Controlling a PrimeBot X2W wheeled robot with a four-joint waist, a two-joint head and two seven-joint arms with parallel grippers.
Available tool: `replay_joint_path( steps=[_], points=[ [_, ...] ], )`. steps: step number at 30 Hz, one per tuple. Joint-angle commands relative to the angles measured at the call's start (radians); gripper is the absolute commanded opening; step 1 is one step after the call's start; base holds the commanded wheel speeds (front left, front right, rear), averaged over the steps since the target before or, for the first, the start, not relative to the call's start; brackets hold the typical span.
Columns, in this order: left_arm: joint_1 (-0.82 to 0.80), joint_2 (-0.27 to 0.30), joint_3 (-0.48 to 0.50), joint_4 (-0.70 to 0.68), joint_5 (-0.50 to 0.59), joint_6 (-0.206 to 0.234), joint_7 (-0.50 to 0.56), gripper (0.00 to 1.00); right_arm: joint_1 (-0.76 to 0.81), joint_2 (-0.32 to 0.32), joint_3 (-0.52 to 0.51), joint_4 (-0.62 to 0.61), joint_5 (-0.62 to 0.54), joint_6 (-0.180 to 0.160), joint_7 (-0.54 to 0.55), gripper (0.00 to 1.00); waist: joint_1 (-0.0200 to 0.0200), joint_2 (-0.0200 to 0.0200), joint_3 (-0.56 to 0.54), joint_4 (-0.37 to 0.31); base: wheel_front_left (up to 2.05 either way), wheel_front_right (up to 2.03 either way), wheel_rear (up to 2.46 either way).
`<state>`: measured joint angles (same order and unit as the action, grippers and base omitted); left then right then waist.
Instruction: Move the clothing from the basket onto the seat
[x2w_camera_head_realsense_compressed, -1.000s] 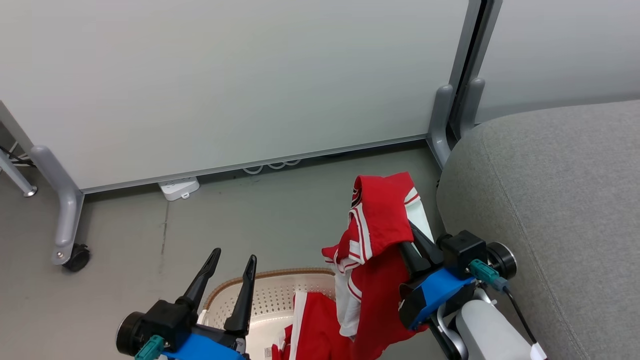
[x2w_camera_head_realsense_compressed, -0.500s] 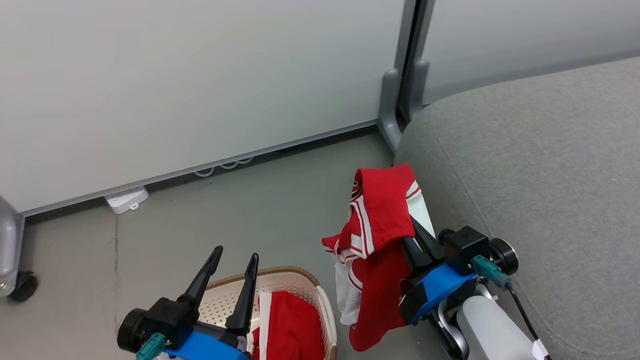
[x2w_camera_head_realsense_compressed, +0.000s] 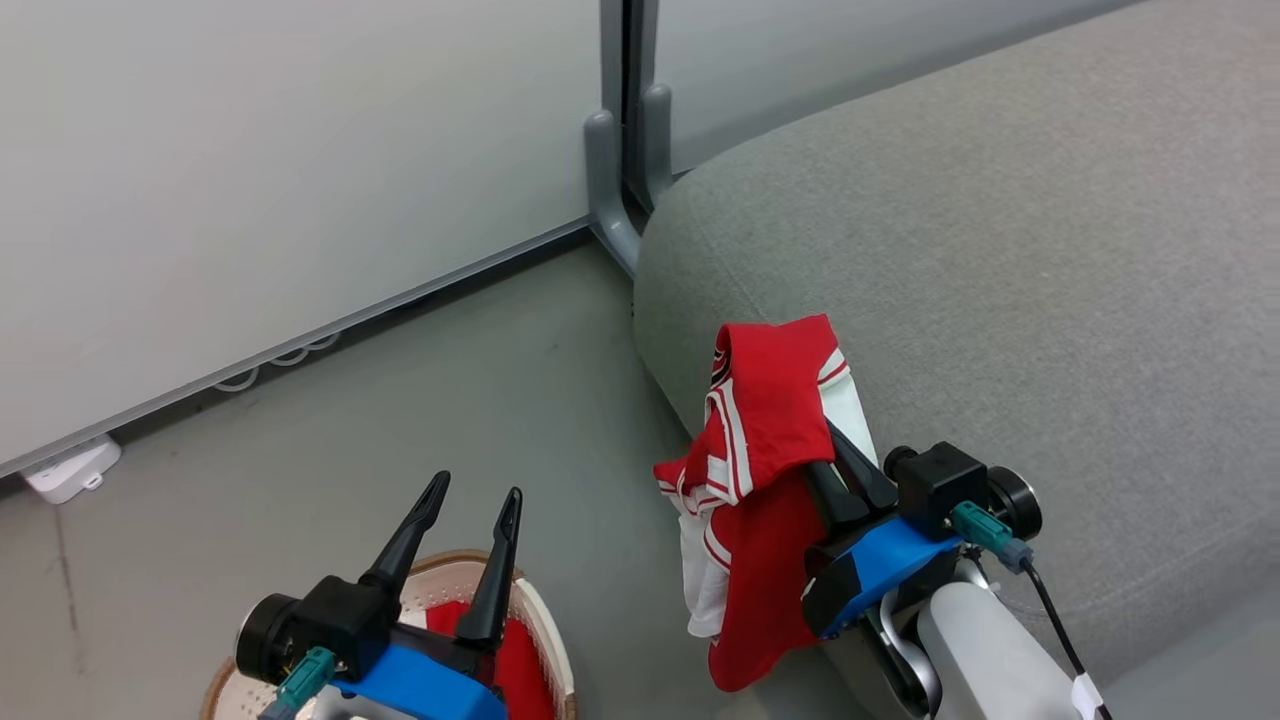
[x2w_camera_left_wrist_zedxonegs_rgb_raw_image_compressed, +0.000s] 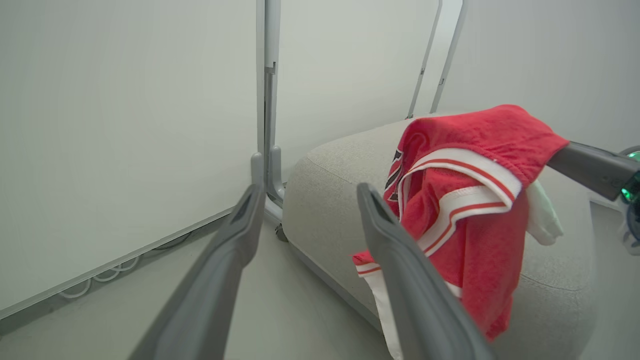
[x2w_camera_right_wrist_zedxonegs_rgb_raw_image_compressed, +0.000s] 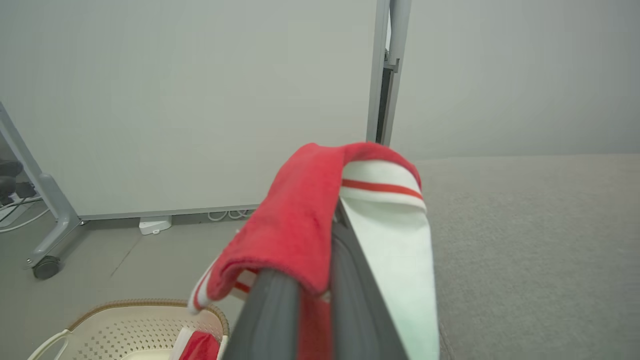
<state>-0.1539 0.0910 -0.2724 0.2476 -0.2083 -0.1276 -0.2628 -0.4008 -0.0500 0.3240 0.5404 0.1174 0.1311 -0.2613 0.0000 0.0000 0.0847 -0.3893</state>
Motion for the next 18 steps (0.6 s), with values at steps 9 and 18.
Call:
replay_joint_path(
  steps=[9,18],
  points=[
    [-0.015,0.012,-0.013,0.008,-0.003,-0.004,-0.003,1.0,0.008,-0.001,-0.013,-0.014,0.006,-0.001,-0.005,0.0,0.0,0.0,0.01,-0.077,0.0,0.0,0.0],
    [-0.014,0.018,-0.017,0.007,-0.004,-0.004,-0.003,1.0,0.015,-0.001,-0.017,-0.023,0.015,-0.001,-0.005,0.0,0.0,0.0,0.014,-0.082,0.0,0.0,0.0]
  ],
)
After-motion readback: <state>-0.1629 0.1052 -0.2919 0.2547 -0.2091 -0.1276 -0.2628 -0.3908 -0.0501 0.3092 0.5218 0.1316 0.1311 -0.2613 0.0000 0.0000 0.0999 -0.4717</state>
